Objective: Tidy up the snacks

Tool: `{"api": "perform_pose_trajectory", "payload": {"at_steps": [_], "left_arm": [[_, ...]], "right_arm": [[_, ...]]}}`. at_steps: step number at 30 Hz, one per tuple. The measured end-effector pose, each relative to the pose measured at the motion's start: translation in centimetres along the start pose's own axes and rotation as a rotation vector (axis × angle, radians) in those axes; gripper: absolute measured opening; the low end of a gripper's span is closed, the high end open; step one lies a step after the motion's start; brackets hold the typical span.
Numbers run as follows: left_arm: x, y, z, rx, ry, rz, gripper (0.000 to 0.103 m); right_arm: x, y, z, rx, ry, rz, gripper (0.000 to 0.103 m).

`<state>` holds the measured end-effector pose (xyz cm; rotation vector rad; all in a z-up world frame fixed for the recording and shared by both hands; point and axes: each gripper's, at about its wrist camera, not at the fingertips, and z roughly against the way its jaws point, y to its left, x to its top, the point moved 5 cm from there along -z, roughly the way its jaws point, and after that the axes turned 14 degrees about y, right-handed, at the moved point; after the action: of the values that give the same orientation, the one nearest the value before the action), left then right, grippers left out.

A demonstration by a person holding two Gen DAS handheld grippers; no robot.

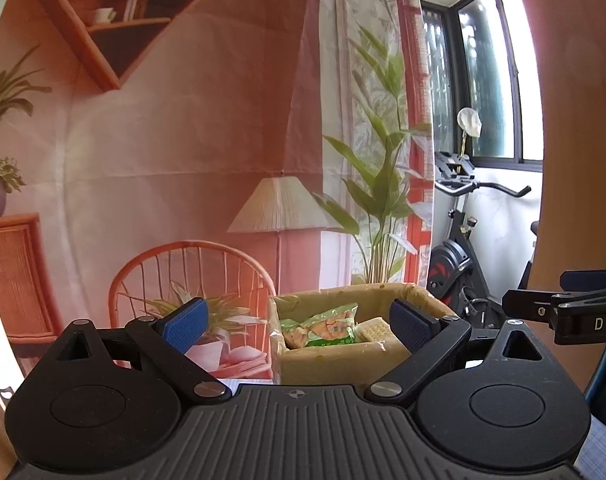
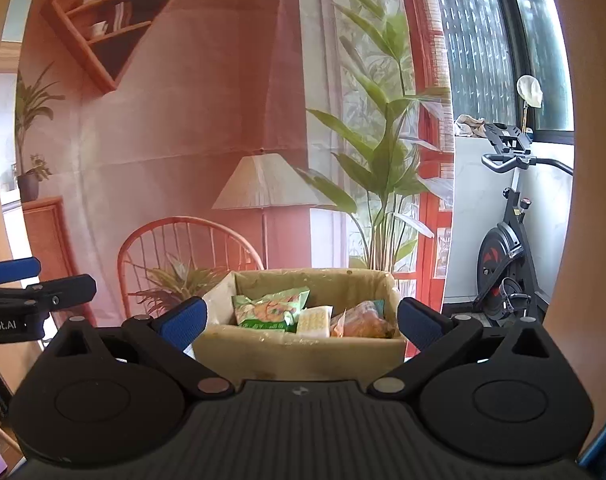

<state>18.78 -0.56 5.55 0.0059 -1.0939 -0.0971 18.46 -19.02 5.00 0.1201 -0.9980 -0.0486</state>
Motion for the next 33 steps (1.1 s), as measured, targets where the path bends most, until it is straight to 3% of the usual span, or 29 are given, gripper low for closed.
{"api": "perform_pose_trajectory", "payload": {"at_steps": [12, 33], "left_arm": [[-0.8, -0.5, 3.8, 0.005, -0.037, -0.036, 0.098], [-1.2, 0.3, 4.3, 0.001, -0.012, 0.025, 0.098]], "right_arm": [[-1.6, 1.0, 4.6, -0.007, -0.046, -0.025, 0.103], [-1.6, 0.8, 5.3, -0.023, -0.046, -0.023, 0.103]]}}
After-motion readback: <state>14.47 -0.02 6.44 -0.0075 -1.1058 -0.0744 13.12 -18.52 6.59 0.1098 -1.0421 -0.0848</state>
